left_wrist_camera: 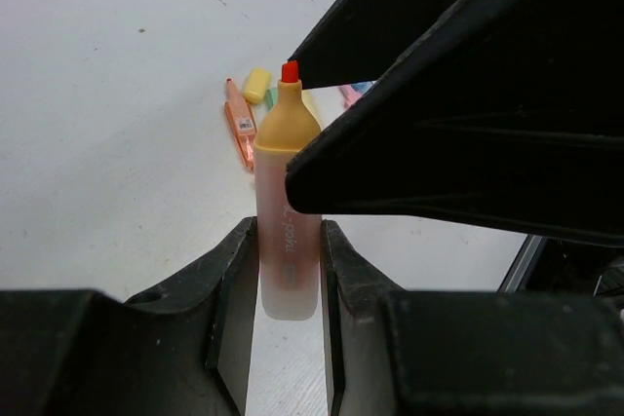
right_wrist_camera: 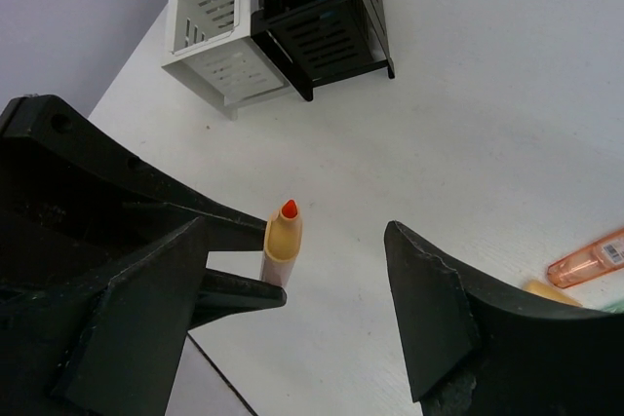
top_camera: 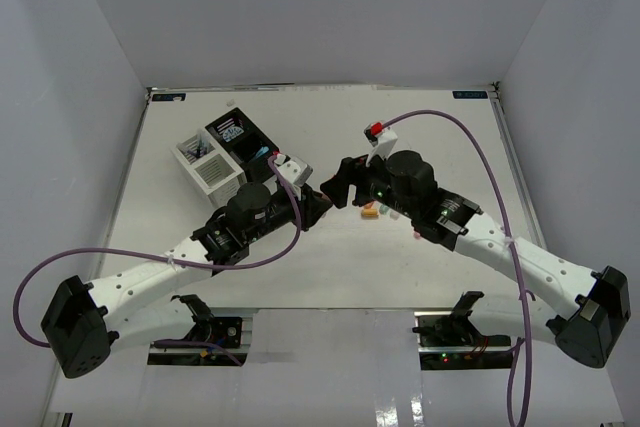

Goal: Sort the stationery into containers
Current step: Pick up the pen from the center of the board, then close the pen cap on the pen.

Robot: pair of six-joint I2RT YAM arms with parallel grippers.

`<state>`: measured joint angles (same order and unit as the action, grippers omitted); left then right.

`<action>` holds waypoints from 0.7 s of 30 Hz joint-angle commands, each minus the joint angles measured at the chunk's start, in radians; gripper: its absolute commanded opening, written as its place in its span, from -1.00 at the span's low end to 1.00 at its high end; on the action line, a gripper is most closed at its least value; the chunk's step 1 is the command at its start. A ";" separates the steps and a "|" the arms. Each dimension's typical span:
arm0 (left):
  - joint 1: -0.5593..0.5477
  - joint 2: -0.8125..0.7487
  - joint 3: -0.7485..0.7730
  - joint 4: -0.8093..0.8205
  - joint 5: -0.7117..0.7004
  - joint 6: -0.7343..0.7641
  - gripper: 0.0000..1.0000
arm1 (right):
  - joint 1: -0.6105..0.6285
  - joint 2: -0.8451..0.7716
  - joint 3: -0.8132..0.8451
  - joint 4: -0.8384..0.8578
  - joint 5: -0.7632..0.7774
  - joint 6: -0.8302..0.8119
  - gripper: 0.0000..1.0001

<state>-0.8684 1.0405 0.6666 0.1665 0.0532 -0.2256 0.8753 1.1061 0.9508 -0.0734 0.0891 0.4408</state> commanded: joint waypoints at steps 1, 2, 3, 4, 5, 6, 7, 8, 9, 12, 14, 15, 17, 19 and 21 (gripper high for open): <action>-0.006 -0.011 0.022 0.033 0.019 0.008 -0.99 | 0.001 0.014 0.051 0.057 -0.015 0.010 0.56; -0.006 -0.013 0.024 0.033 0.016 0.008 -0.99 | 0.002 0.018 0.052 0.060 -0.025 0.012 0.53; -0.006 -0.014 0.024 0.033 0.016 0.009 -0.99 | 0.002 0.020 0.051 0.063 -0.028 0.013 0.51; -0.006 -0.014 0.025 0.033 0.014 0.009 -0.99 | 0.001 0.021 0.046 0.061 -0.031 0.018 0.50; -0.006 -0.014 0.027 0.034 0.016 0.009 -0.99 | 0.001 0.024 0.043 0.061 -0.031 0.019 0.49; -0.006 -0.014 0.030 0.036 0.017 0.008 -0.99 | 0.002 0.024 0.040 0.061 -0.031 0.021 0.47; -0.006 -0.014 0.030 0.036 0.020 0.008 -0.99 | 0.001 0.026 0.036 0.061 -0.031 0.021 0.44; -0.006 -0.014 0.031 0.037 0.023 0.008 -0.99 | 0.002 0.028 0.032 0.090 -0.031 0.022 0.40; -0.006 -0.013 0.034 0.038 0.025 0.008 -0.99 | 0.002 0.029 0.031 0.093 -0.032 0.022 0.36; -0.006 -0.011 0.034 0.038 0.028 0.008 -0.99 | 0.001 0.035 0.031 0.093 -0.038 0.022 0.20; -0.006 -0.010 0.034 0.038 0.030 0.005 -0.99 | 0.001 0.041 0.032 0.093 -0.037 0.022 0.13; -0.006 -0.010 0.033 0.038 0.030 0.005 -0.99 | 0.002 0.043 0.032 0.093 -0.035 0.022 0.10; -0.006 -0.011 0.036 0.037 0.030 0.003 -0.99 | 0.001 0.049 0.031 0.092 -0.038 0.024 0.04; -0.006 -0.011 0.036 0.038 0.028 0.003 -0.99 | 0.001 0.054 0.028 0.093 -0.038 0.026 0.02; -0.006 -0.014 0.037 0.038 0.027 0.003 -0.99 | 0.002 0.054 0.023 0.095 -0.037 0.027 -0.03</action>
<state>-0.8684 1.0405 0.6682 0.1745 0.0650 -0.2256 0.8753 1.1587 0.9539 -0.0261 0.0589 0.4644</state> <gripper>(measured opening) 0.366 0.494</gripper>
